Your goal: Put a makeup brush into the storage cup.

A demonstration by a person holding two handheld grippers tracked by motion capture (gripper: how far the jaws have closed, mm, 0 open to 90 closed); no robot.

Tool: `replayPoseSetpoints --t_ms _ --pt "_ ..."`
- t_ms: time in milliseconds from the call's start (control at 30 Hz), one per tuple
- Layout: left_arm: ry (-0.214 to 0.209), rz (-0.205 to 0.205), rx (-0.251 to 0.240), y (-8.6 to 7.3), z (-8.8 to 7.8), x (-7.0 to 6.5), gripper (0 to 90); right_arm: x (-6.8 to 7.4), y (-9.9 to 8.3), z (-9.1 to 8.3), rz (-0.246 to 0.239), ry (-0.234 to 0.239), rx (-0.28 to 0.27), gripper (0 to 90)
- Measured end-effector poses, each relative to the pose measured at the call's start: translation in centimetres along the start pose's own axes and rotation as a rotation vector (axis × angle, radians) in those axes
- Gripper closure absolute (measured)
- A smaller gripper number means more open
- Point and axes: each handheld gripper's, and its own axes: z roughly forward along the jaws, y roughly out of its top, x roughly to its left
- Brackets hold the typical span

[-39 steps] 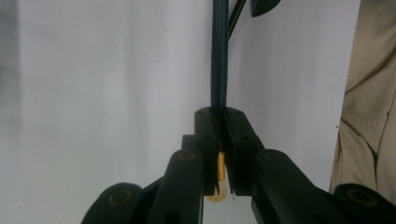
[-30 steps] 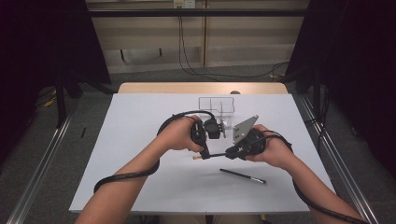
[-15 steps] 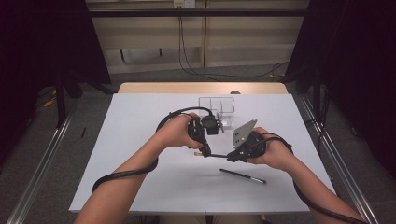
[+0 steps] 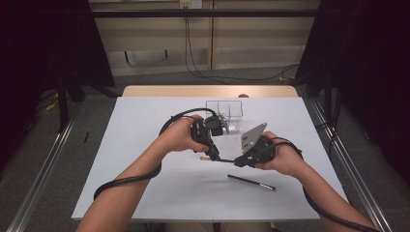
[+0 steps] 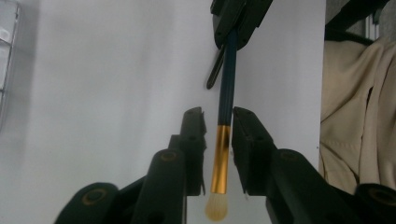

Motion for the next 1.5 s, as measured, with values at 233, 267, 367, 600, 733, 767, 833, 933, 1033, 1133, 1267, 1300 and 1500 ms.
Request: replayPoseSetpoints --t_ms 233,267,367,600,733,767,833,933,1033,1133,1267,1300,1500 --pt "-0.011 -0.051 -0.094 -0.9 -0.1 0.2 60.6 -0.1 -0.3 -0.1 0.017 -0.014 -0.006 85.0" --pt "-0.009 -0.041 -0.108 -1.1 -0.1 0.2 59.6 -0.1 -0.3 -0.2 0.025 -0.014 -0.01 85.0" --pt "0.01 -0.043 -0.134 -1.6 -0.2 0.4 52.3 -0.2 -0.5 -0.2 0.039 -0.015 -0.025 85.0" --pt "0.031 -0.008 -0.237 -2.2 -0.6 0.3 38.0 -0.2 -0.8 -0.1 0.056 -0.022 -0.038 85.0" --pt "0.02 -0.02 -0.248 -2.3 -0.4 0.4 30.8 -0.2 -0.8 0.0 0.061 -0.019 -0.041 85.0" --pt "0.028 -0.022 -0.247 -2.4 -0.4 0.4 30.8 -0.2 -0.8 0.0 0.061 -0.019 -0.041 85.0" --pt "0.024 -0.028 -0.263 -2.5 -0.2 0.5 27.0 -0.2 -0.9 0.0 0.061 -0.022 -0.043 85.0" --pt "0.034 -0.033 -0.274 -2.6 -0.2 0.4 23.9 -0.2 -0.9 0.0 0.061 -0.022 -0.045 85.0" --pt "0.007 -0.067 -0.291 -2.6 -0.1 0.6 18.7 -0.2 -1.0 -0.1 0.063 -0.024 -0.053 85.0" --pt "0.03 -0.07 -0.336 -2.9 -0.2 0.8 15.8 -0.2 -1.0 -0.2 0.069 -0.027 -0.059 85.0" --pt "0.037 -0.088 -0.38 -3.3 -0.3 0.9 11.9 -0.2 -1.0 -0.2 0.073 -0.029 -0.068 85.0" --pt "0.051 -0.088 -0.397 -3.4 -0.3 0.9 9.7 -0.2 -1.0 -0.2 0.075 -0.033 -0.072 85.0" --pt "0.064 -0.136 -0.466 -4.3 -0.6 1.0 5.9 -0.2 -1.1 -0.1 0.085 -0.037 -0.084 85.0"
